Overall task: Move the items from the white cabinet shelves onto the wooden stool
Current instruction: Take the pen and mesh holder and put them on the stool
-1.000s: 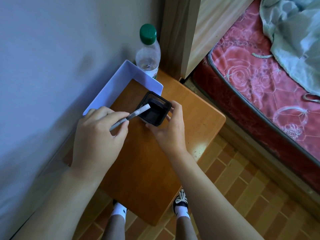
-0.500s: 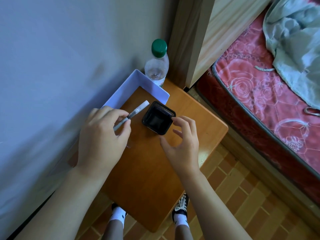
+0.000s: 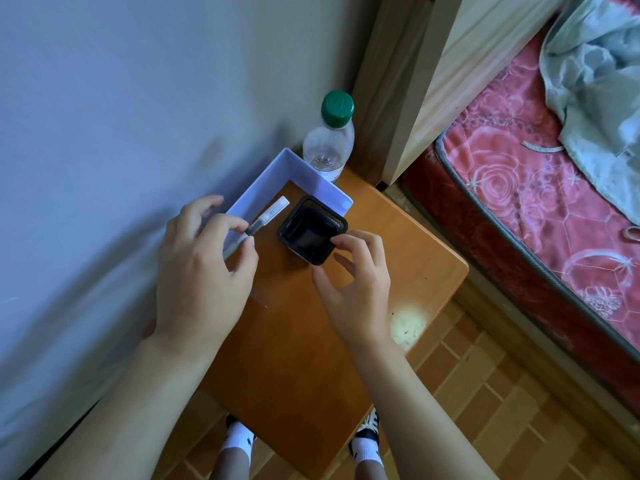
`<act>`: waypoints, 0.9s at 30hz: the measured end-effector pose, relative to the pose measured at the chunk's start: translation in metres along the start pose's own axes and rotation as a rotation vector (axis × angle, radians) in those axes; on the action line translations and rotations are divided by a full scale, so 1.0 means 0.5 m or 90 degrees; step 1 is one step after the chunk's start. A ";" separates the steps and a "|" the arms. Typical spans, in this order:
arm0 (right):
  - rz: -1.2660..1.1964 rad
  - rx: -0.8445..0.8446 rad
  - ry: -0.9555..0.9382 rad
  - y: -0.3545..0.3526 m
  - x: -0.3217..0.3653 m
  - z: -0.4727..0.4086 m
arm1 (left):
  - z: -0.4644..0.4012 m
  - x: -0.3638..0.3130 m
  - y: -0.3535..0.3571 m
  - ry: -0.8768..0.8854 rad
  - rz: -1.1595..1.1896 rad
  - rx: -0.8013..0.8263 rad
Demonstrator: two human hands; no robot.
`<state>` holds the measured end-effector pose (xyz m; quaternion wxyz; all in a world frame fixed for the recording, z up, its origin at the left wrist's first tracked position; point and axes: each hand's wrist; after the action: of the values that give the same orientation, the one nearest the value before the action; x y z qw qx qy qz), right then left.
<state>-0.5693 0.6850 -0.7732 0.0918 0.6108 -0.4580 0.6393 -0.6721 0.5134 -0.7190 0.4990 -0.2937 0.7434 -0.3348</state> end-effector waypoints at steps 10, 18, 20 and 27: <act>-0.011 -0.014 -0.005 0.040 0.012 -0.021 | 0.008 -0.005 -0.014 -0.049 0.033 0.044; -0.026 -0.019 -0.012 0.066 0.014 -0.038 | 0.009 -0.001 -0.020 -0.074 0.051 0.064; -0.025 -0.021 -0.014 0.073 0.013 -0.043 | 0.009 -0.001 -0.022 -0.076 0.054 0.065; -0.021 -0.022 -0.012 0.090 0.016 -0.056 | 0.009 -0.002 -0.023 -0.085 0.060 0.069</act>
<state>-0.6212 0.6758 -0.7831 0.1083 0.6228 -0.4596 0.6238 -0.6665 0.5064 -0.7103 0.5781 -0.2526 0.7020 -0.3305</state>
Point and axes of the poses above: each hand's wrist, its own z-axis away from the middle knuckle, its own y-axis out of the palm, x = y × z, and after that the axes turned 12 degrees about -x, right-handed
